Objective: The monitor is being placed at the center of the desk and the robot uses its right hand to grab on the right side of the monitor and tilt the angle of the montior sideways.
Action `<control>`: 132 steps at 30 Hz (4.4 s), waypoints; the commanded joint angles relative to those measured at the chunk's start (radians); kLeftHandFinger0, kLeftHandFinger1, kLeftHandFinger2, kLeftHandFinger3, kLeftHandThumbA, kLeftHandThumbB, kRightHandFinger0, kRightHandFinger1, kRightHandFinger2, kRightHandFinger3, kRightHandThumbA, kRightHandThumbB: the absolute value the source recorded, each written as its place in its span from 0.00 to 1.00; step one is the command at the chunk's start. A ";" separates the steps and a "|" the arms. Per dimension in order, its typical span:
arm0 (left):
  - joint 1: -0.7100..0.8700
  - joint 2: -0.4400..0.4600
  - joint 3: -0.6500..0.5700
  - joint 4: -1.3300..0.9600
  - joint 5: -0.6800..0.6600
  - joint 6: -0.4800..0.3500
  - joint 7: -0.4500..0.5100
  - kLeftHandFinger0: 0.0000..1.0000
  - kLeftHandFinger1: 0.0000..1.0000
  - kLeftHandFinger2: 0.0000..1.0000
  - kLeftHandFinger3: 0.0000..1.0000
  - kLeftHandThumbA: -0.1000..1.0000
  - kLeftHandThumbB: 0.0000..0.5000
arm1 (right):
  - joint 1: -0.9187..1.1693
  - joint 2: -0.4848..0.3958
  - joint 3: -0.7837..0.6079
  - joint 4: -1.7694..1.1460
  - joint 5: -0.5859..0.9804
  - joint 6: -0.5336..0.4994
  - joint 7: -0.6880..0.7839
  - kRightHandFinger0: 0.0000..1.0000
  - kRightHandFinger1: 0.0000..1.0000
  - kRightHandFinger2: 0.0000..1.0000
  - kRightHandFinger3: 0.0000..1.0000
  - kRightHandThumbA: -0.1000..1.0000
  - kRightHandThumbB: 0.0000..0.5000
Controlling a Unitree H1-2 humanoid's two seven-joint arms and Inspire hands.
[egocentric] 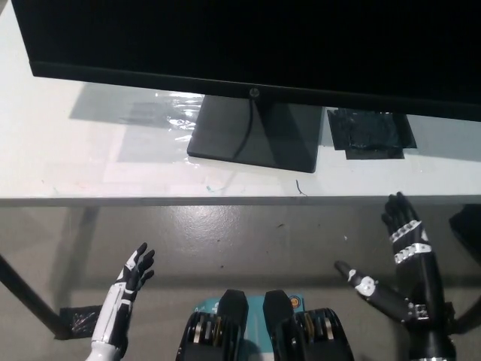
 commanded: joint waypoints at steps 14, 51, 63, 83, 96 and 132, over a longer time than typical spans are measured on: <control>-0.014 0.001 -0.024 -0.128 -0.044 -0.069 -0.066 1.00 1.00 1.00 1.00 1.00 0.62 | -0.158 0.022 -0.088 -0.119 0.770 0.409 0.040 1.00 1.00 1.00 1.00 1.00 0.59; 0.052 -0.024 -0.024 -0.164 -0.046 -0.069 -0.088 1.00 1.00 1.00 1.00 1.00 0.63 | -0.559 0.120 -0.438 0.436 1.041 0.673 0.076 1.00 1.00 1.00 1.00 1.00 0.58; 0.062 -0.032 -0.020 -0.164 -0.051 -0.069 -0.099 1.00 1.00 1.00 1.00 1.00 0.63 | -0.660 0.078 -0.504 0.573 0.994 0.652 0.088 1.00 1.00 1.00 1.00 1.00 0.57; 0.066 -0.037 -0.013 -0.162 -0.050 -0.069 -0.097 1.00 1.00 1.00 1.00 1.00 0.65 | -0.832 0.006 -0.558 0.826 0.919 0.578 0.142 1.00 1.00 1.00 1.00 1.00 0.60; 0.065 -0.034 -0.014 -0.162 -0.037 -0.069 -0.091 1.00 1.00 1.00 1.00 1.00 0.67 | -0.995 -0.084 -0.584 1.251 0.838 0.429 0.235 1.00 1.00 1.00 1.00 1.00 0.65; 0.066 -0.043 -0.014 -0.148 -0.044 -0.069 -0.107 1.00 1.00 1.00 1.00 1.00 0.64 | -1.289 -0.132 -0.621 1.441 0.714 0.356 0.172 1.00 1.00 1.00 1.00 1.00 0.60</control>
